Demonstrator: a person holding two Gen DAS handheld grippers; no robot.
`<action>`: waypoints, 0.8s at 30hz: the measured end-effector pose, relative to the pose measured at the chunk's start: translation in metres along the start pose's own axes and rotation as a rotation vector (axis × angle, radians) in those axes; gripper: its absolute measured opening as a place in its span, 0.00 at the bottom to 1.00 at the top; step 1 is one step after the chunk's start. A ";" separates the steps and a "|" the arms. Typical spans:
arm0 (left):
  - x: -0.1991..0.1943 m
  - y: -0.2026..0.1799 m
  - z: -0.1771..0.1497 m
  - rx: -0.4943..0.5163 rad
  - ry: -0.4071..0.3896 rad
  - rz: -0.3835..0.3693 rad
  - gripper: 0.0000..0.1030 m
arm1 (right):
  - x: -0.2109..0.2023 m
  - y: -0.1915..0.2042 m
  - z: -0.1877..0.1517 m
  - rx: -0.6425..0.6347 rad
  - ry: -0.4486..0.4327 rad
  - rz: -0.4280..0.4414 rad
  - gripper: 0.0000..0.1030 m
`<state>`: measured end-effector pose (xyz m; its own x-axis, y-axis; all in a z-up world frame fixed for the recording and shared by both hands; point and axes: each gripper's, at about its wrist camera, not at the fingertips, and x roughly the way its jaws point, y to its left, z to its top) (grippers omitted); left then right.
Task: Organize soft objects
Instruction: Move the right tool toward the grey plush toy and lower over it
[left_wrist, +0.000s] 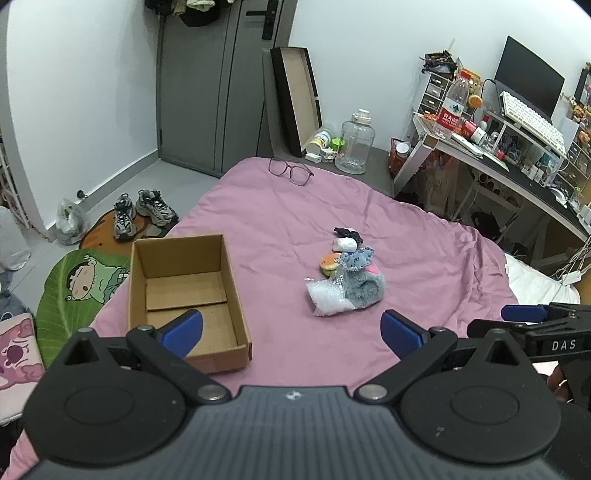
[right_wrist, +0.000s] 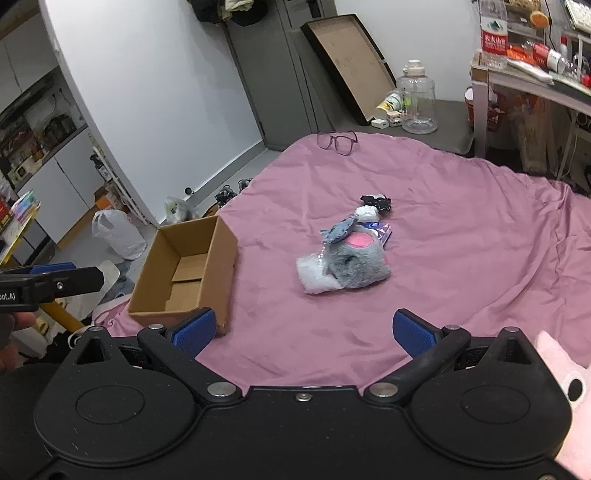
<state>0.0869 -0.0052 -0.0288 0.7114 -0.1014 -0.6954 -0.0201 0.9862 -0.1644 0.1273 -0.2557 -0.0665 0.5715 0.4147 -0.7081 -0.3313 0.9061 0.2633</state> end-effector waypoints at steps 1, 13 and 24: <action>0.006 0.001 0.003 0.003 0.003 -0.005 0.99 | 0.004 -0.004 0.001 0.010 0.005 0.001 1.00; 0.080 0.012 0.024 0.051 0.083 -0.037 0.97 | 0.055 -0.042 0.012 0.124 -0.007 -0.062 1.00; 0.150 0.006 0.043 0.116 0.146 -0.066 0.93 | 0.114 -0.057 0.023 0.193 -0.020 -0.114 0.93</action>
<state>0.2238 -0.0090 -0.1035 0.5986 -0.1759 -0.7815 0.1106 0.9844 -0.1368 0.2285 -0.2586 -0.1477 0.6123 0.3087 -0.7279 -0.1150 0.9456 0.3044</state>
